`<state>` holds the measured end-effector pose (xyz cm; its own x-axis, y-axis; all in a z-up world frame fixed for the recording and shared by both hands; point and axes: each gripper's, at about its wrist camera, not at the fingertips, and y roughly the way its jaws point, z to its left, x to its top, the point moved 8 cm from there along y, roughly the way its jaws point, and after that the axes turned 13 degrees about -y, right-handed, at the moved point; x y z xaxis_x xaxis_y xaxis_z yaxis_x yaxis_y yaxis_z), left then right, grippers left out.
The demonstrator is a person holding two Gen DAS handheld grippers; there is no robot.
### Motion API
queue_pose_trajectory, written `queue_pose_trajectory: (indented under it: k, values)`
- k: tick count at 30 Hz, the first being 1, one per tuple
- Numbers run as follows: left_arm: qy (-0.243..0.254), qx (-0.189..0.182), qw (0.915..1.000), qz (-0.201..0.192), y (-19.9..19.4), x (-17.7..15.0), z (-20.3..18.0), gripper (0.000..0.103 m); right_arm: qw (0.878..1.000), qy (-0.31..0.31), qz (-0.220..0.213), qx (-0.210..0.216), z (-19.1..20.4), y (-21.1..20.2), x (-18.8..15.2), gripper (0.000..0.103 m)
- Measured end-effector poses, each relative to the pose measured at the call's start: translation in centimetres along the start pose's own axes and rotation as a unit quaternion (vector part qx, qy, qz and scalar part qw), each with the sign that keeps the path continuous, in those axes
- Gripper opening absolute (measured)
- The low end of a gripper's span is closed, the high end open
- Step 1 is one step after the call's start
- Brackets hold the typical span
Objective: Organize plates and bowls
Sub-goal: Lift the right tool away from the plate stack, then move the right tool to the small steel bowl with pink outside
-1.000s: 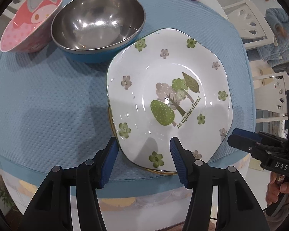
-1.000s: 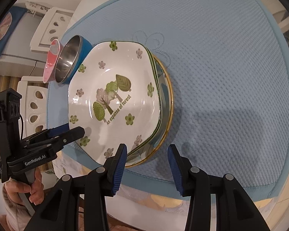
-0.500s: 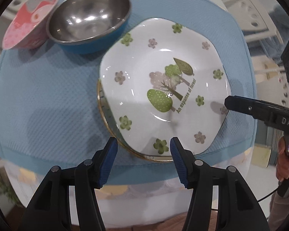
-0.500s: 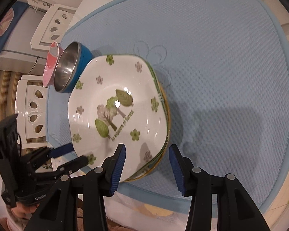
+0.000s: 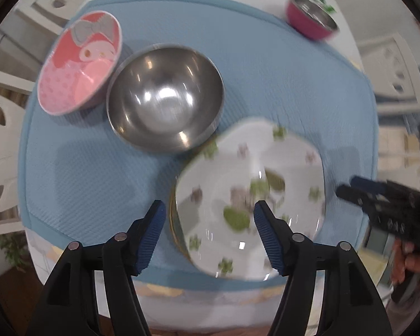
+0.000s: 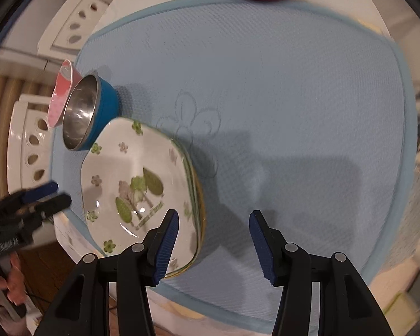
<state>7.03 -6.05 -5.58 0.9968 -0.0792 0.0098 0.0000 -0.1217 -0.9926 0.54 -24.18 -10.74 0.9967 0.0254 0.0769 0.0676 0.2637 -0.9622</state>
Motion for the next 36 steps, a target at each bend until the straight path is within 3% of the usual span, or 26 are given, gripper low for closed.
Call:
queue_pose_trajectory:
  k: [14, 21, 29, 36]
  values:
    - [-0.099, 0.028, 0.9942, -0.03, 2.2, 9.9, -6.1, 0.067, 0.996, -0.079, 0.01, -0.042, -5.4, -4.0, 10.9, 0.053]
    - [-0.145, -0.002, 0.9893, -0.015, 2.8, 12.2, -8.4, 0.067, 0.995, -0.078, 0.006, -0.054, -8.9, -4.6, 14.8, 0.053]
    - [-0.154, 0.004, 0.988, -0.014, 2.8, 15.0, -11.0, 0.067, 0.996, -0.072, -0.001, -0.046, -12.0, -5.1, 17.3, 0.053]
    - [-0.133, 0.008, 0.9906, -0.03, 3.0, 17.5, -13.5, 0.067, 0.998, -0.043, -0.019, -0.031, -14.4, -5.3, 18.4, 0.053]
